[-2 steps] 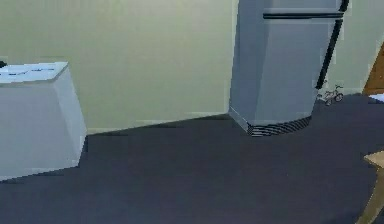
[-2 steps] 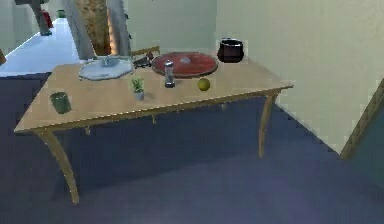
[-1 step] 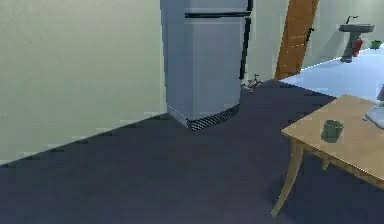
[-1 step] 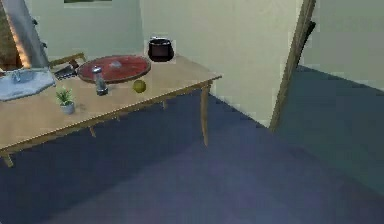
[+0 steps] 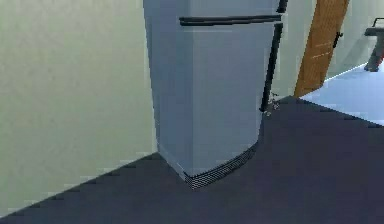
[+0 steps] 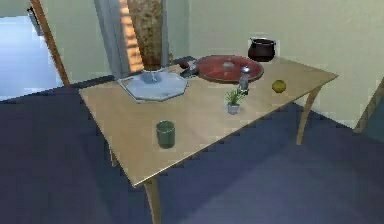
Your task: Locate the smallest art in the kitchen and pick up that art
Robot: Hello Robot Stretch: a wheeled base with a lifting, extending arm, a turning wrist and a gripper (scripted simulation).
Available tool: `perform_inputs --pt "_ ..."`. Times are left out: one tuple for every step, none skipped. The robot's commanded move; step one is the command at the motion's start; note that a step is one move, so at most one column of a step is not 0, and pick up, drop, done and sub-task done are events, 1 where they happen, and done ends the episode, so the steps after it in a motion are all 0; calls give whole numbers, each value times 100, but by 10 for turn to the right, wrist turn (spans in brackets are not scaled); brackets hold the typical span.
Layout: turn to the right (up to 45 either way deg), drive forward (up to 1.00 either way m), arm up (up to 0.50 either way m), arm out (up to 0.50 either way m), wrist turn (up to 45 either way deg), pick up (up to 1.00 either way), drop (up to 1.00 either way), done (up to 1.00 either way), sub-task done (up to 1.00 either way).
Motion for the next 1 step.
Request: perform_inputs --pt "360 0 0 0 0 0 0 0 0"
